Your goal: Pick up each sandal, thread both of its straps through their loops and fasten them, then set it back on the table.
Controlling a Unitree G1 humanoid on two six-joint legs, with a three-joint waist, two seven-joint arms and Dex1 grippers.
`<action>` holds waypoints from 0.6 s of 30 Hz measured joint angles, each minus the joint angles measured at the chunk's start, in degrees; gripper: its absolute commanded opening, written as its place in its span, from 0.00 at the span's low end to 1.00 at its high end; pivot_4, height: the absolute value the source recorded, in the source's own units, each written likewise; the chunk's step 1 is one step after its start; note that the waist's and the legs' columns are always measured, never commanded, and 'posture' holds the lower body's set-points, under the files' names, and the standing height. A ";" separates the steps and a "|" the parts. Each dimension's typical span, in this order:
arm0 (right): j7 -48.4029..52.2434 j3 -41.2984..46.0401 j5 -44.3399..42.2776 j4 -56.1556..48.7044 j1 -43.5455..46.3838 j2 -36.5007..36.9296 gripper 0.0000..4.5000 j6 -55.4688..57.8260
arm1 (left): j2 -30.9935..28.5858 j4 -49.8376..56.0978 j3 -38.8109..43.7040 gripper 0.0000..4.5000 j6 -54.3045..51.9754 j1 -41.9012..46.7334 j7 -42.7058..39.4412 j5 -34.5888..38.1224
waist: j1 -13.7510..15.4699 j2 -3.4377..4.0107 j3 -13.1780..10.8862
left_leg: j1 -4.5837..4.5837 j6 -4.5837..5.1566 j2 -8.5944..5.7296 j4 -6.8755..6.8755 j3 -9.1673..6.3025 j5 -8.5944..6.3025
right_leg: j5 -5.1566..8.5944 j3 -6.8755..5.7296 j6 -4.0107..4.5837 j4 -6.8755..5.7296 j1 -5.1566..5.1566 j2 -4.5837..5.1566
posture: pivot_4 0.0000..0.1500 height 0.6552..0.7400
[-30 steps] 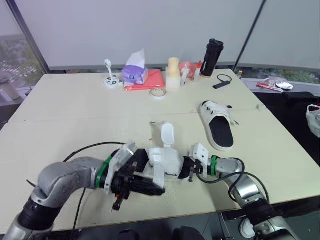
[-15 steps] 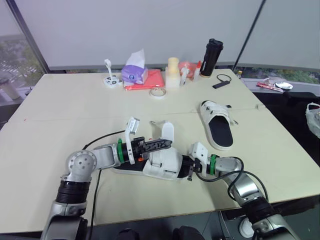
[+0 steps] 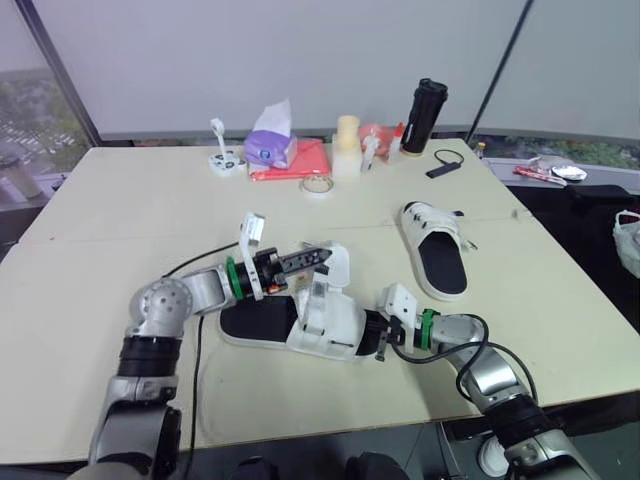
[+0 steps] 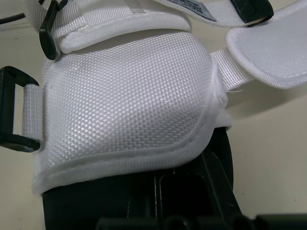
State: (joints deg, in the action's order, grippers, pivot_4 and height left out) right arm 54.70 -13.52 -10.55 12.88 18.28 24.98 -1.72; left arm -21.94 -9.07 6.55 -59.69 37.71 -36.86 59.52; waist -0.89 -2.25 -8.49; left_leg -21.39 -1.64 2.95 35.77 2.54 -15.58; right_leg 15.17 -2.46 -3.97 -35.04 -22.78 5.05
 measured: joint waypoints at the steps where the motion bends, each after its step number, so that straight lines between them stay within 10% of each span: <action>1: 0.00 0.00 0.00 0.00 0.02 0.00 0.00 0.00 | -0.63 -0.71 -0.10 0.60 1.30 0.54 -1.54 -1.43 | 0.01 0.00 0.00 | 0.00 0.00 0.01 -0.01 -0.01 0.00 | 0.00 0.00 0.00 0.00 0.00 0.00 | 1.00 1.00; 18: -0.07 0.07 0.14 0.16 0.28 -0.14 0.00 0.00 | -4.62 -15.65 -12.83 0.60 18.59 4.41 -23.08 -26.78 | -0.01 0.04 -0.01 | -0.07 0.00 0.11 -0.03 0.05 0.00 | -0.02 0.00 0.05 0.00 -0.14 0.11 | 1.00 1.00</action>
State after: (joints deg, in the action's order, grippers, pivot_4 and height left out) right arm 54.62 -13.44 -10.41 13.03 18.56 24.84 -1.73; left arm -26.55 -24.72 -6.27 -41.10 42.13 -59.94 32.74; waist -0.91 -2.22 -8.50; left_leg -21.46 -1.64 3.06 35.74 2.60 -15.58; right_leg 15.14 -2.46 -3.93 -35.04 -22.92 5.16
